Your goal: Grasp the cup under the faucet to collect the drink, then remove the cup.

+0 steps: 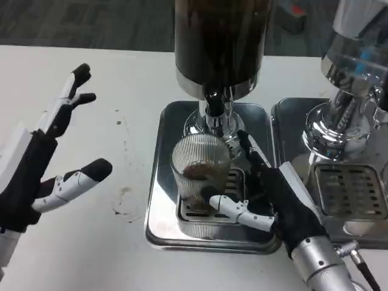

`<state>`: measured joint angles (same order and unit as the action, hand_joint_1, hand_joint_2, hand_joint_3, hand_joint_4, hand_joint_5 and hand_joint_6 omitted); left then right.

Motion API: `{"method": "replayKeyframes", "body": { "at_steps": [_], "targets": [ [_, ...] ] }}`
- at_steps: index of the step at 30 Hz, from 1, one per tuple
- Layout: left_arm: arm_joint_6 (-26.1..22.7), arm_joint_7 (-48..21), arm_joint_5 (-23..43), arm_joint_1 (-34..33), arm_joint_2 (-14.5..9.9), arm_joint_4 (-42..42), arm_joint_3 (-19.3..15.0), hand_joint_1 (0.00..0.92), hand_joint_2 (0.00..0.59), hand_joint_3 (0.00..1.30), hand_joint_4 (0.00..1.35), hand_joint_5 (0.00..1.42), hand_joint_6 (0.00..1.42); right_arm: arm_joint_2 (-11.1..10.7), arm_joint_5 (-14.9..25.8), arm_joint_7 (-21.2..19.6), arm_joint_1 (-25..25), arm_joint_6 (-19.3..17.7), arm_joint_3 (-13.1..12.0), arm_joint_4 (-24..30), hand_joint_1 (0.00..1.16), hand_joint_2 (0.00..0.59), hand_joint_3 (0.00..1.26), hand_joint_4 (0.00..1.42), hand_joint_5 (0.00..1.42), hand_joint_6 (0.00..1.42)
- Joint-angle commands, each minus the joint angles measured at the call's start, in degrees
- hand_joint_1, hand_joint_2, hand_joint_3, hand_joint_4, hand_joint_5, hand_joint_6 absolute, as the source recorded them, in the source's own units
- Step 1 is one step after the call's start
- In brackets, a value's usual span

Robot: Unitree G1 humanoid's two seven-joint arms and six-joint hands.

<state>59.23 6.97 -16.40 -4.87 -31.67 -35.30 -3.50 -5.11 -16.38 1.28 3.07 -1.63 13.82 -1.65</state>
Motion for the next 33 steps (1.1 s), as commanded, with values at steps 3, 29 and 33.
{"method": "replayKeyframes", "body": {
  "at_steps": [3, 29, 33],
  "targets": [
    [-0.27, 0.01, -0.17, 0.43, 0.35, -4.4, -0.17, 0.0, 0.101, 0.01, 0.0, 0.17, 0.09, -0.83, 0.32, 1.4, 0.95, 1.6, -0.34, 1.95, 0.73, 0.174, 0.0, 0.0, 0.0, 0.0],
    [-2.13, -3.13, -0.63, 0.66, 1.37, -13.19, 2.94, 0.0, 0.117, 0.02, 0.0, 0.17, 0.06, 3.01, 0.18, -1.13, -2.94, 1.35, 0.16, -3.27, 0.76, 0.169, 0.0, 0.0, 0.0, 0.0],
    [-2.02, -3.14, -0.71, 0.73, 1.3, -13.47, 3.2, 0.0, 0.12, 0.02, 0.0, 0.17, 0.06, 3.45, 0.46, -0.99, -3.65, 0.87, 0.43, -4.67, 0.76, 0.169, 0.0, 0.0, 0.0, 0.0]
  ]
}}
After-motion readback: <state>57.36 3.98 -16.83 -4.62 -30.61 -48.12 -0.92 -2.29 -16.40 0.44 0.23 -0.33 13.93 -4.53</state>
